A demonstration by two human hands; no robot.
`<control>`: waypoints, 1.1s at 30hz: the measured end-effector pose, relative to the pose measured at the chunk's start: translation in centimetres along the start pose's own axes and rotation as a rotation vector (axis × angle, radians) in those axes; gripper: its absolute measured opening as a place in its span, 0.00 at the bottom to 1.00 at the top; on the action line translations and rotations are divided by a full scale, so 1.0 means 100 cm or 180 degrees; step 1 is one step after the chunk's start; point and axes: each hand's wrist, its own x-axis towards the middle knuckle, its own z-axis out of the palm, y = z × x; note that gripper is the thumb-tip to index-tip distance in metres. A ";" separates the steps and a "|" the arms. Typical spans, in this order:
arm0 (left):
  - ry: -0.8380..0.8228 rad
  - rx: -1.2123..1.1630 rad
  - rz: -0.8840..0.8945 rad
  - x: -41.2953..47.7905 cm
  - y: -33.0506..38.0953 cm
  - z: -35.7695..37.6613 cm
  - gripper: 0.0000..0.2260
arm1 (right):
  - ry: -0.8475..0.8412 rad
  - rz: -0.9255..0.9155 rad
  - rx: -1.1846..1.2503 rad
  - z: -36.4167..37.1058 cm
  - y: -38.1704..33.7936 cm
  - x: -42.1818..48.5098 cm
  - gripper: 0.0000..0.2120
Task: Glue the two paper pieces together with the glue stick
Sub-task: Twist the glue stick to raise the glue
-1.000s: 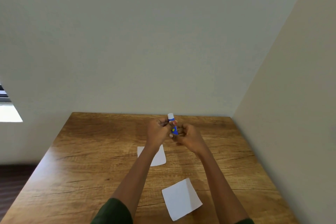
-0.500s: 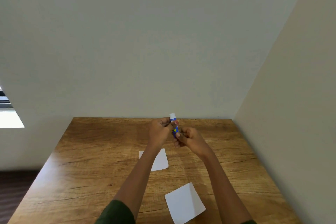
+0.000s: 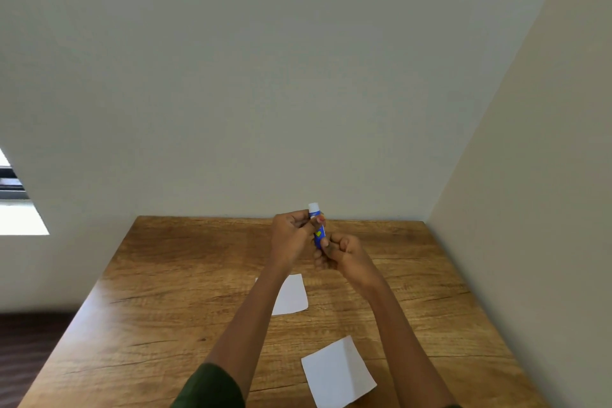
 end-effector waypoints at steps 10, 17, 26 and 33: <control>0.0151 0.0027 -0.0127 0.001 -0.002 0.006 0.07 | 0.1078 -0.0138 -0.0685 0.010 0.004 0.002 0.11; -0.0095 0.0178 -0.0024 0.001 0.000 0.002 0.03 | 0.0013 0.0238 -0.0415 -0.002 -0.008 0.000 0.11; 0.0188 0.0276 -0.0129 -0.004 -0.004 0.009 0.07 | 0.0870 -0.0021 -0.1369 0.009 -0.005 -0.004 0.18; 0.0041 0.0562 0.0028 -0.004 -0.005 0.008 0.07 | -0.0057 0.0355 -0.0782 -0.010 -0.008 -0.003 0.10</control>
